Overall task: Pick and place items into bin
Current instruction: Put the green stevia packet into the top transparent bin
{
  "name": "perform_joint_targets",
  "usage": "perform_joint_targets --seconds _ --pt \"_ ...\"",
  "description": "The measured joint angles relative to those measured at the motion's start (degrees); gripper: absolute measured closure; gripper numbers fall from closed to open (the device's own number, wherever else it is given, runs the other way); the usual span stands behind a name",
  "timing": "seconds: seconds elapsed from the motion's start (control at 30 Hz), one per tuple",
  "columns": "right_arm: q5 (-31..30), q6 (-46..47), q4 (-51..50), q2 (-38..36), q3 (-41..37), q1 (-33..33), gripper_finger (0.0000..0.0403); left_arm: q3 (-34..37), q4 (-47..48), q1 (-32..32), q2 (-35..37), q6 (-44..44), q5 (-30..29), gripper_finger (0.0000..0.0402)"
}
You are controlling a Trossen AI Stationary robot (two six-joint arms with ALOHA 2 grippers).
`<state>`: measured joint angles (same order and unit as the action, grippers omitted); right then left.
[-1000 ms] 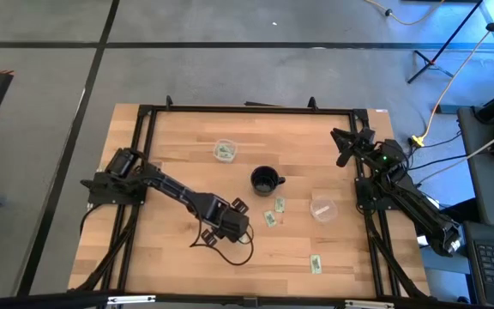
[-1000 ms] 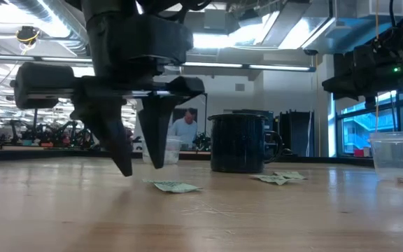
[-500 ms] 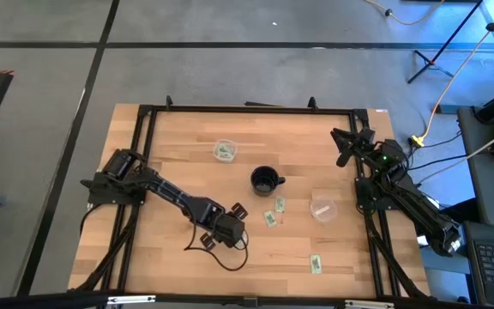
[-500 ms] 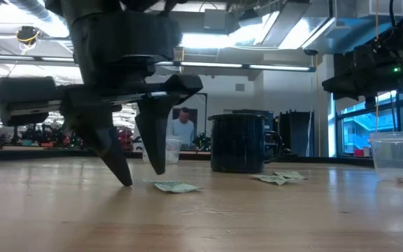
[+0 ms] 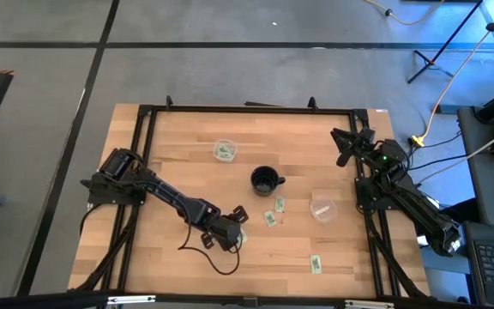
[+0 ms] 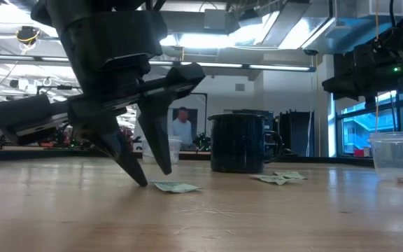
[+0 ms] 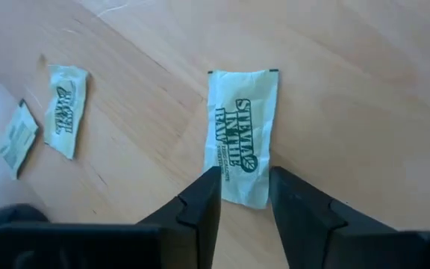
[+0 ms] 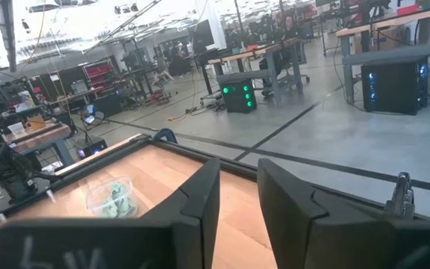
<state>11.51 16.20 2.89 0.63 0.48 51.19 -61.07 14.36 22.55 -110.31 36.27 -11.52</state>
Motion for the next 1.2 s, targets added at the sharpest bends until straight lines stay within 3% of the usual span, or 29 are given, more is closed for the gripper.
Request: perform_joint_targets --seconds 0.33,0.87,1.2 --pt "0.0 -0.1 0.0 0.0 0.0 0.0 0.0308 0.1 -0.3 -0.1 -0.2 0.0 -0.3 0.0317" --pt "0.0 -0.2 0.0 0.0 0.0 0.0 0.0308 0.3 -0.7 -0.4 -0.3 3.1 0.8 0.0394" --pt "0.0 -0.2 0.0 0.0 0.0 0.0 0.0308 0.3 -0.8 -0.5 0.4 1.9 -1.5 0.0400"
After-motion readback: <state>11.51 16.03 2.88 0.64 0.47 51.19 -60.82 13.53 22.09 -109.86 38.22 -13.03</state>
